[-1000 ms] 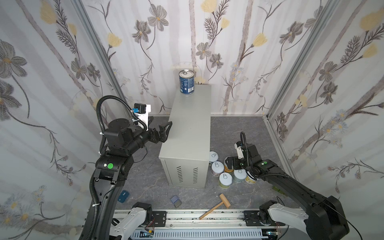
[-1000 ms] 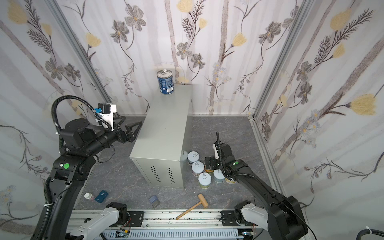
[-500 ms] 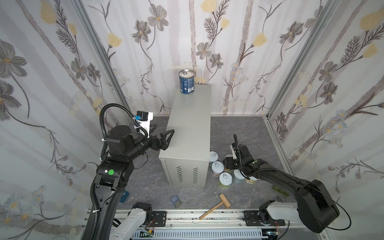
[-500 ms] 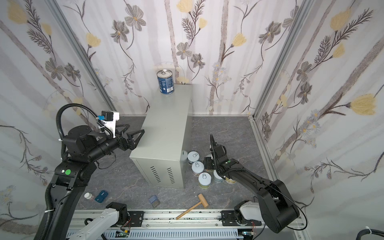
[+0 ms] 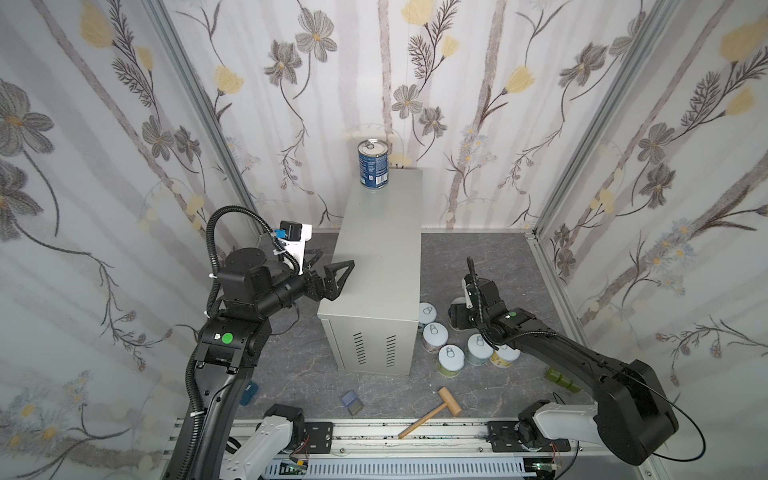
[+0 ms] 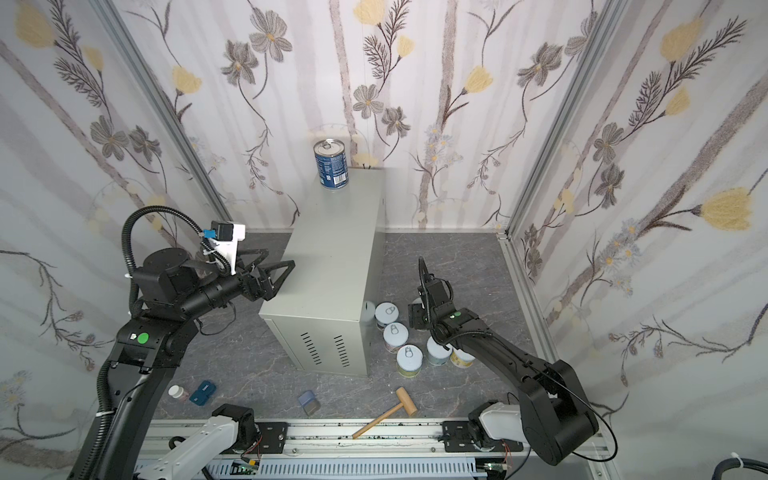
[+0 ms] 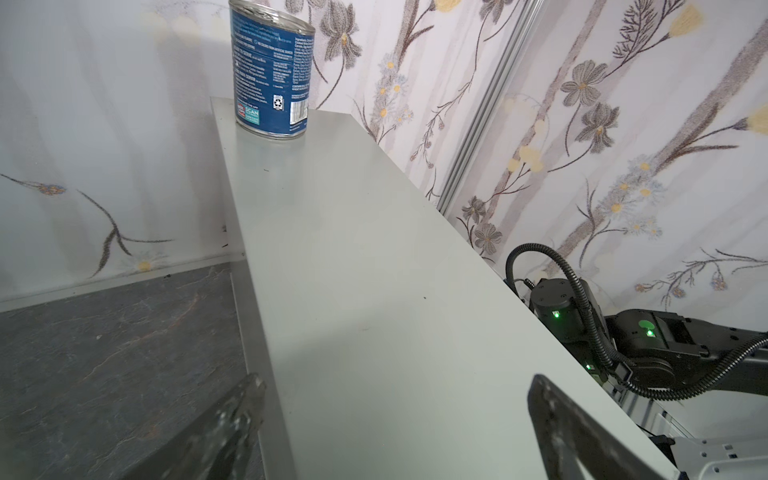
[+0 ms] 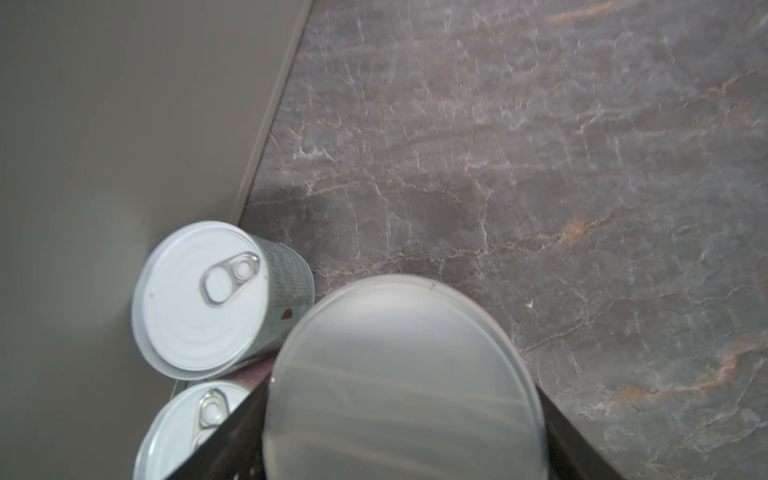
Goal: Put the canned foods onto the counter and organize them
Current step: 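Open the left gripper and withdraw it while the right gripper descends onto the orange-label can, then lift the orange-label can with the right gripper toward the left gripper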
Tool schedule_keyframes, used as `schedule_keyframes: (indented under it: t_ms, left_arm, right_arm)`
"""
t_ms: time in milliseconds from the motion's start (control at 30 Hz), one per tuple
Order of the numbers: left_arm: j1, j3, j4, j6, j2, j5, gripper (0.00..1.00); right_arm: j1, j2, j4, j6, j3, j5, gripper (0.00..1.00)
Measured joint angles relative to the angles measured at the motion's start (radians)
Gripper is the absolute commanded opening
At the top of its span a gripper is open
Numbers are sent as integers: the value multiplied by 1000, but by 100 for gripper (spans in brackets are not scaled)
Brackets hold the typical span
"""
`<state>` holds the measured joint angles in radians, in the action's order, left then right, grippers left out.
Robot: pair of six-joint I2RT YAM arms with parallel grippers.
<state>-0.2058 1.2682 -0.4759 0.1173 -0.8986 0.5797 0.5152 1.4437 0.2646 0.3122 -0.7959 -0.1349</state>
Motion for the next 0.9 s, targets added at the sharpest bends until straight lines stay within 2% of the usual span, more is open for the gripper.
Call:
schedule_keyframes:
  t_ms: [267,467,700,900]
  left_arm:
    - [-33,28,-7,-12,-8,147,100]
    - [-74,28,-15,-38,-12,197,100]
    - [-122,59,-46,-92,-39,204,100]
    - [-211,147,-80,-157,-98,166,100]
  right_arm:
    - [0,-52,164,-137,-232,42,26]
    - [0,-96,303,-221,-475,112,27]
    - [0,-78,387,-273,-778,293,27]
    - [0,-79,458,-292,-889,485,28]
